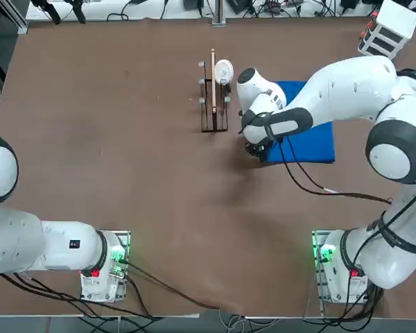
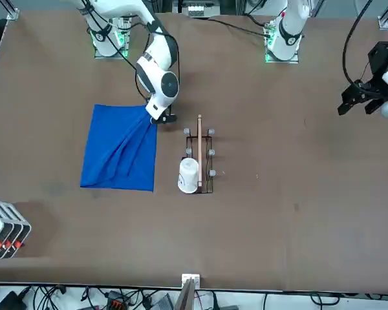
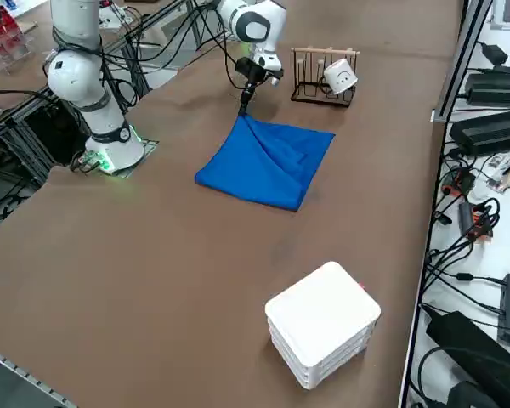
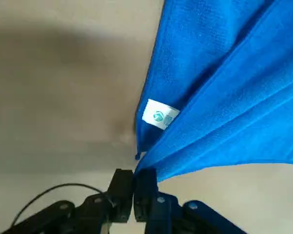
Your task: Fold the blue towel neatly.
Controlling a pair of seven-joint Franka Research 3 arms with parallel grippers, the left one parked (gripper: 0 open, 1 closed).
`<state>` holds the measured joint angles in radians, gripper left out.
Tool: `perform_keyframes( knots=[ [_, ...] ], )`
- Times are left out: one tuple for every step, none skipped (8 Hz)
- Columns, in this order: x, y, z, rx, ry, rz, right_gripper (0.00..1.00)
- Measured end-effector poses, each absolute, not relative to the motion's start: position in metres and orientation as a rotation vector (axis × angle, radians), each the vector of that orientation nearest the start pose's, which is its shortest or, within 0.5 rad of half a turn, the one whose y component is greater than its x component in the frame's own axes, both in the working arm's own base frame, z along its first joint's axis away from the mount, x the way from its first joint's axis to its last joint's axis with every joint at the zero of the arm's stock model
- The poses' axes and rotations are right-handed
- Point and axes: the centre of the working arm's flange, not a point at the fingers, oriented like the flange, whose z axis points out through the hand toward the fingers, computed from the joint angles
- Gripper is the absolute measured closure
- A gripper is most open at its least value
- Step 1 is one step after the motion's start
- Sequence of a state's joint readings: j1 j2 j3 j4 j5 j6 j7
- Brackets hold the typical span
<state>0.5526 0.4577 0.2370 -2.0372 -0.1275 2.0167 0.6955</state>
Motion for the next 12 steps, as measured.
perform_keyframes(
  knots=[
    [0.387,0.380,0.194,-3.382,-0.294,0.595,0.87],
    [0.389,0.379,0.194,-3.383,-0.289,0.594,0.71],
    [0.390,0.379,0.193,-3.382,-0.286,0.593,0.54],
    [0.393,0.381,0.194,-3.380,-0.281,0.586,0.37],
    [0.398,0.383,0.197,-3.378,-0.275,0.577,0.19],
    [0.403,0.385,0.202,-3.382,-0.269,0.583,0.02],
    [0.410,0.388,0.213,-3.392,-0.258,0.600,0.00],
    [0.423,0.388,0.228,-3.405,-0.228,0.610,0.00],
    [0.442,0.385,0.245,-3.409,-0.177,0.590,0.00],
    [0.466,0.376,0.259,-3.402,-0.109,0.545,0.00],
    [0.492,0.364,0.270,-3.393,-0.032,0.495,0.01],
    [0.519,0.350,0.277,-3.387,0.047,0.450,0.03]
  ],
)
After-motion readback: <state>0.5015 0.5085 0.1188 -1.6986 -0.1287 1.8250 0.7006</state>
